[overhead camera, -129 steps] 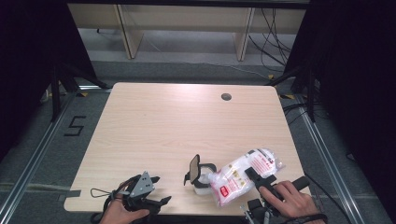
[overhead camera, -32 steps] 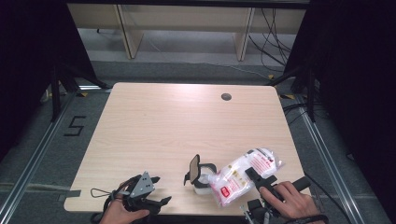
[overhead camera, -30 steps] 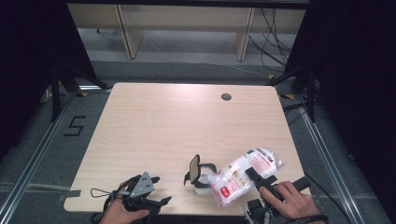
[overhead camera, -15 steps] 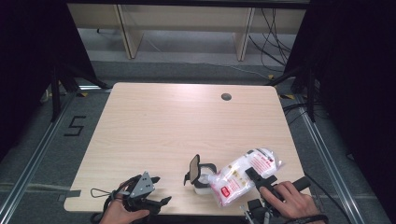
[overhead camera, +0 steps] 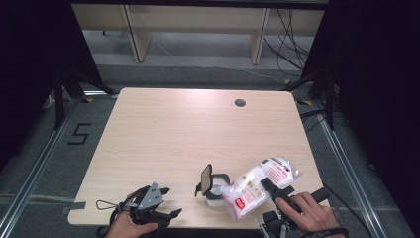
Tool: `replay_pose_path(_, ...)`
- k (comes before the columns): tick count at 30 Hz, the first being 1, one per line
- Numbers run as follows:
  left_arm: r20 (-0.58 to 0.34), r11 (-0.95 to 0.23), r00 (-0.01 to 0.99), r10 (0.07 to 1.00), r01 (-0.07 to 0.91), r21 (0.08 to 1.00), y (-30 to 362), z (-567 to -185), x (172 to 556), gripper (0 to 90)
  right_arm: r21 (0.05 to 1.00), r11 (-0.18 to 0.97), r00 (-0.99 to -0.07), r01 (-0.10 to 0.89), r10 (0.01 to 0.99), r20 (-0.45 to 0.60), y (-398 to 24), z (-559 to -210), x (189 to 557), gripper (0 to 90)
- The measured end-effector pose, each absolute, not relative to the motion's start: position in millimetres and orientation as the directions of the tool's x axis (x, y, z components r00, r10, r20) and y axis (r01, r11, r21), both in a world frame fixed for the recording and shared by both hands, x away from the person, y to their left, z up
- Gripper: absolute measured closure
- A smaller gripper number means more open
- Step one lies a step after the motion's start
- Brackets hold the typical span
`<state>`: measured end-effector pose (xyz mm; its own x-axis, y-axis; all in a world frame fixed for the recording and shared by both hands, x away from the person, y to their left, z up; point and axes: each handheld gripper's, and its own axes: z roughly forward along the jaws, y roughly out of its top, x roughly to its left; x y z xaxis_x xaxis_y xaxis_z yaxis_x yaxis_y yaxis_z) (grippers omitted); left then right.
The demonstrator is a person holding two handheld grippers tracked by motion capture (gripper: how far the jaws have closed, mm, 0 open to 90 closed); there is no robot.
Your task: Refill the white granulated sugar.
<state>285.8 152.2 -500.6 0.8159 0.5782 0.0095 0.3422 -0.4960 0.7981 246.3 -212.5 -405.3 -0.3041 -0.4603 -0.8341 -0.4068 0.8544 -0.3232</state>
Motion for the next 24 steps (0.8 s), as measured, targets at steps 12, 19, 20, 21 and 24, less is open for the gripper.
replay_pose_path(12,0.012,-0.498,0.815,0.579,0.342,0.797,152.0,-501.1,285.9,22.6,-0.3,0.874,-0.342,-0.382,-0.435,-0.833,-215.0,-404.2,249.0,74.8)
replay_pose_path(19,0.001,-0.49,0.816,0.578,0.346,0.8,151.8,-501.2,285.6,22.6,-0.295,0.876,-0.353,-0.382,-0.433,-0.829,-214.2,-404.1,249.6,74.9)
replay_pose_path(20,0.01,-0.496,0.817,0.577,0.341,0.798,152.1,-500.9,285.9,22.6,-0.31,0.863,-0.344,-0.398,-0.454,-0.822,-213.4,-403.5,250.6,74.9)
replay_pose_path(21,0.009,-0.496,0.816,0.578,0.342,0.798,152.0,-500.9,285.9,22.7,-0.298,0.867,-0.329,-0.4,-0.439,-0.836,-213.3,-403.8,250.9,74.9)
replay_pose_path(24,0.006,-0.499,0.817,0.577,0.346,0.795,152.0,-500.8,285.8,22.6,-0.303,0.867,-0.35,-0.395,-0.447,-0.823,-213.8,-404.0,250.9,74.9)
